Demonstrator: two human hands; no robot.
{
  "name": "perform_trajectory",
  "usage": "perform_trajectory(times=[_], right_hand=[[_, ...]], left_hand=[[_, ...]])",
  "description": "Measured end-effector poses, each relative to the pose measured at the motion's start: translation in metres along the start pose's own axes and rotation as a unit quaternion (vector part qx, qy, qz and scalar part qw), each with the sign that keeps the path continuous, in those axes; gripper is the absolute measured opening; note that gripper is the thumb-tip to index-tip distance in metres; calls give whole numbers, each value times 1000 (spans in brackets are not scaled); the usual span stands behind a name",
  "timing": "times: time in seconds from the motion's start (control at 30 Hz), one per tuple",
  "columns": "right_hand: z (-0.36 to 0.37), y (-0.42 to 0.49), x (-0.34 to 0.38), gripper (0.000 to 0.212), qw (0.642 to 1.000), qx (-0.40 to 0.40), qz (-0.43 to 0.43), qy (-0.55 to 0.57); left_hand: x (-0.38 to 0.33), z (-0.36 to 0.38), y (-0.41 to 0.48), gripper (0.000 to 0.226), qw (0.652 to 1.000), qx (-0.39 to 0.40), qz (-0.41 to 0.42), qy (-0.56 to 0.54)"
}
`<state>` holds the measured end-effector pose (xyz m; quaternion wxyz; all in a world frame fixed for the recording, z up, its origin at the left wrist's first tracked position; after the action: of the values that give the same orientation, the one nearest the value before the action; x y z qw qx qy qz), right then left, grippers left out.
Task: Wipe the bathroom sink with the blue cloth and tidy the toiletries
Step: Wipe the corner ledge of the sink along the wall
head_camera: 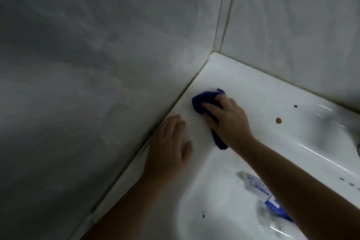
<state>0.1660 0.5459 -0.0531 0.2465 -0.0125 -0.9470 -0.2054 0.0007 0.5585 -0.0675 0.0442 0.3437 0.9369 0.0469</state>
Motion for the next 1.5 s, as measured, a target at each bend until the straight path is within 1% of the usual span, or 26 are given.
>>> perform_trajectory(times=[0.03,0.1,0.17,0.2,0.23,0.3,0.37,0.4,0.43,0.5,0.57,0.6,0.7,0.77,0.8,0.9,0.97,1.07,1.13,1.2,1.23,1.27,1.33,1.4,1.43,1.5], right_hand=[[-2,25,-18,35,999,-7,23,-20],[5,69,-47,33,992,-22,115,-45],[15,87,-44,34,981,-44,186,-26],[21,85,-34,35,982,-45,185,-11],[26,75,-22,35,988,-38,151,9],[27,45,1,34,998,14,43,48],[20,27,7,34,995,63,-49,66],[16,34,0,37,995,63,-57,60],[11,50,-12,37,998,44,-30,43],[10,82,-45,33,996,3,86,-9],[10,90,-52,31,989,-13,149,-17],[11,82,-43,30,988,-17,151,5],[15,26,8,29,995,32,50,77],[15,14,14,28,994,61,2,87],[13,27,5,30,996,51,7,77],[-3,79,-47,32,991,-71,109,1],[-5,89,-61,33,980,-115,158,-24],[-8,57,-61,36,959,-137,247,-30],[-18,16,-61,35,931,-161,326,-30],[-28,-13,-57,33,906,-198,373,-32],[-30,-12,-57,34,903,-198,380,-32],[-28,0,-56,36,910,-181,372,-30],[-12,40,-53,38,950,-94,296,-26],[4,72,-45,38,973,-11,229,-27],[5,76,-44,37,973,-3,229,-22],[1,54,-40,38,965,-28,260,-3]], left_hand=[[0,0,1,50,1000,1,-3,-1],[1,0,4,49,1000,2,-9,-7],[1,2,5,49,1000,0,-7,-16],[1,1,5,49,1000,-3,-8,-19],[1,1,4,49,1000,-4,-9,-20],[1,0,4,48,1000,-4,-13,-18],[1,0,4,49,1000,-1,-16,-17],[2,0,5,49,1000,-2,-17,-14],[3,0,5,49,1000,-5,-17,-12],[2,0,4,48,1000,-9,-12,-14],[3,0,5,48,1000,-13,-12,-17],[3,0,6,48,1000,-14,-13,-20],[2,2,4,49,999,-13,-19,-22],[2,1,4,49,1000,-12,-20,-15],[2,0,5,48,1000,-12,-20,-13],[0,-1,5,48,1000,-9,-18,-19],[0,-3,4,48,999,-10,-22,-28],[2,-4,7,48,999,-6,-23,-30],[3,-2,8,48,999,-9,-18,-32],[2,-2,5,49,999,-7,-15,-29],[1,-3,4,49,1000,-6,-15,-24],[0,-3,4,49,1000,-5,-14,-19],[-1,-2,6,49,1000,-5,-10,-12],[-1,-2,6,49,1000,-7,-4,-9],[-1,-2,7,49,1000,-7,-1,-9],[-2,-5,9,50,1000,0,-1,-18]])
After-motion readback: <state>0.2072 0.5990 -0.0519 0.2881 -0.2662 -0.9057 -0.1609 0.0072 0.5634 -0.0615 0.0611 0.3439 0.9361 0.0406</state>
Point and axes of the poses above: each hand's wrist, its own y-axis towards the middle knuckle, its own z-axis out of the palm, x = y × z, the point moved 5 cm from there along y, towards the middle knuckle, and after that the axes turned 13 degrees about y, right-handed, at the moved point
